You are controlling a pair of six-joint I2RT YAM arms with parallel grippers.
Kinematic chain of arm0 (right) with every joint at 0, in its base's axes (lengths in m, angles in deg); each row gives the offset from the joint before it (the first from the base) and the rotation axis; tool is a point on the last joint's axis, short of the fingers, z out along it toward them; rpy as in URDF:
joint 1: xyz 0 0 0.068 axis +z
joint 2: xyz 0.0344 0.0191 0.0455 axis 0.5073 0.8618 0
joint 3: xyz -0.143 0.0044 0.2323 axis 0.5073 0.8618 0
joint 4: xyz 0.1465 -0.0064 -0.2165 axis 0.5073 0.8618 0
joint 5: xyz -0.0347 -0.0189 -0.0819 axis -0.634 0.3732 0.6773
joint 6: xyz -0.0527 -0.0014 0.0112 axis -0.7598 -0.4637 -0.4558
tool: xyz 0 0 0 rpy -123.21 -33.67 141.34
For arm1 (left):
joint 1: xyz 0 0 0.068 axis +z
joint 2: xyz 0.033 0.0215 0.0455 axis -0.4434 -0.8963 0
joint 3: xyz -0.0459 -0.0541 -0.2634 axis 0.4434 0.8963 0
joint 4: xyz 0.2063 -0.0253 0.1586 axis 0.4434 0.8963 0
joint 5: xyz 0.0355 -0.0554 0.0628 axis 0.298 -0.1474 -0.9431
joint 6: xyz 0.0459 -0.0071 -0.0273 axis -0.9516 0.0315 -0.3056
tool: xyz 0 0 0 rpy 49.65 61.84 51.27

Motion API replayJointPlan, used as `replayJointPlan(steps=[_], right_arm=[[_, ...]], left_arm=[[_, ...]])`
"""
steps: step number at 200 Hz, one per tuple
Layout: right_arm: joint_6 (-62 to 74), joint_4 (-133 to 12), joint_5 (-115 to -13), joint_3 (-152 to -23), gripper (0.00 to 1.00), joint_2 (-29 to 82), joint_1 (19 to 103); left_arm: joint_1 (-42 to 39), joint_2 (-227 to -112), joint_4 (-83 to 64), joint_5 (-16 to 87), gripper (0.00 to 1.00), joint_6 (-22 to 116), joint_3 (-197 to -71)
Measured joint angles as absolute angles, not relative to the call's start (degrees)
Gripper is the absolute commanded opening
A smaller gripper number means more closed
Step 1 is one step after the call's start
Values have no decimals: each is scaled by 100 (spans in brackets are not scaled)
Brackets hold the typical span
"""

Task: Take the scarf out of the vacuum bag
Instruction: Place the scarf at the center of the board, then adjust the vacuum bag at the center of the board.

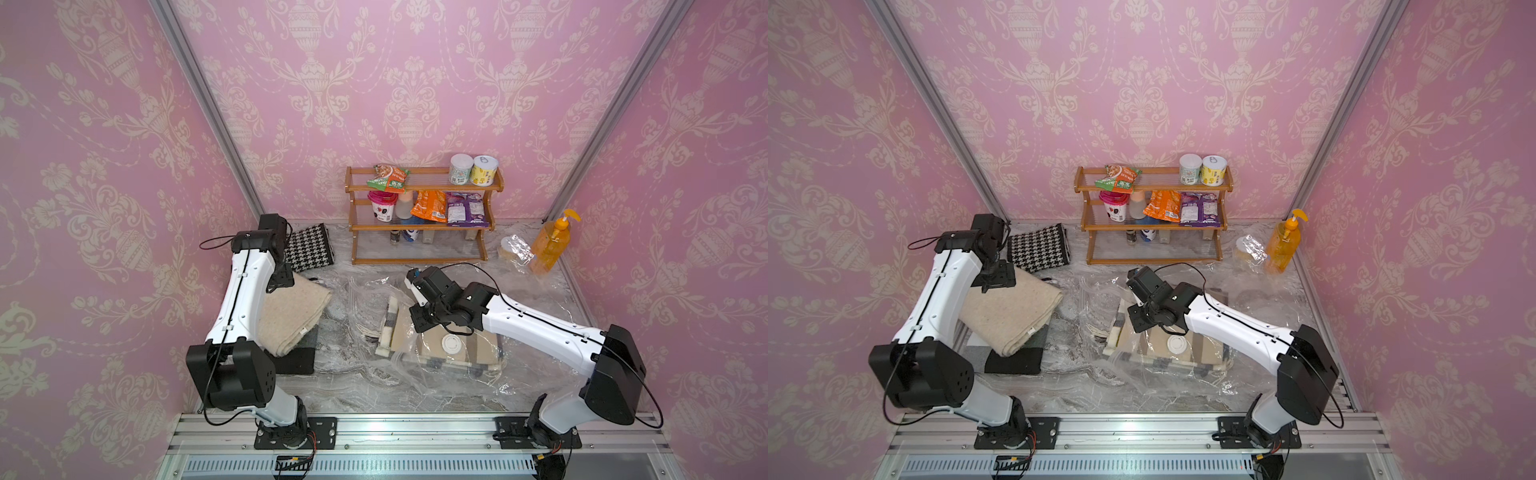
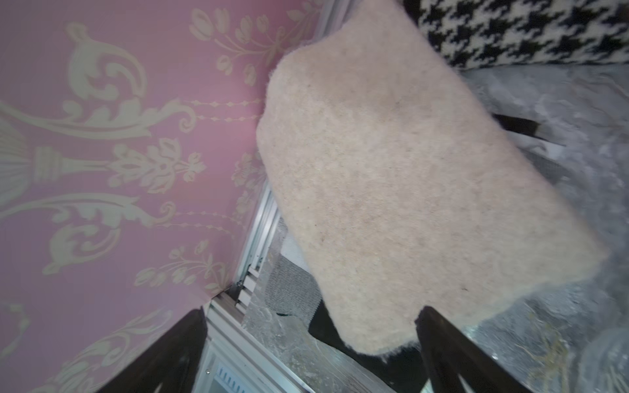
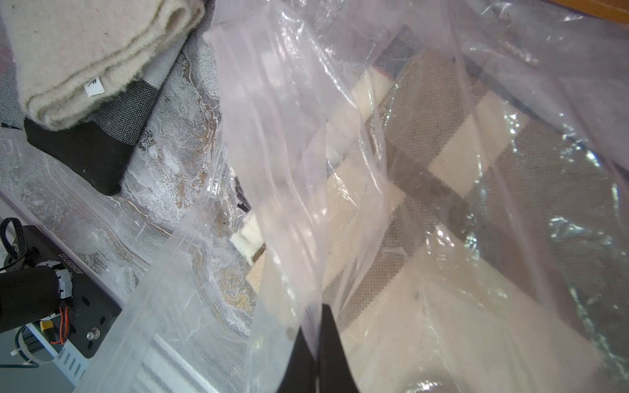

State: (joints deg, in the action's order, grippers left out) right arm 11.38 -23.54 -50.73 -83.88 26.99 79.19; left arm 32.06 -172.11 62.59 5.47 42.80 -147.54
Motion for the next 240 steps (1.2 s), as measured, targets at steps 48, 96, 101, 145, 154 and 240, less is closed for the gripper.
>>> replayJointPlan(steps=[48,96,101,145,154,240], right_arm=[[1122,-2240,-5066,-8447,0,2715,7919],[1151,-2312,-5228,-8187,4,2402,7919],[1162,-2345,-5278,-8126,4,2332,7919],[1350,-2568,-5691,-7770,21,1845,7928],[1339,-2612,-5757,-7748,29,1834,7943],[2910,-1899,-4474,-7466,100,1244,8258]], left_arm=[[2424,-16245,4773,3518,99,4954,-13238],[1495,-16193,3435,4567,99,5817,-12125],[1462,-16180,3344,4606,99,5865,-12064],[1298,-15898,2233,5172,99,6283,-11327],[1256,-15878,1991,5262,99,6401,-11209],[1027,-16184,900,5467,99,6842,-11037]])
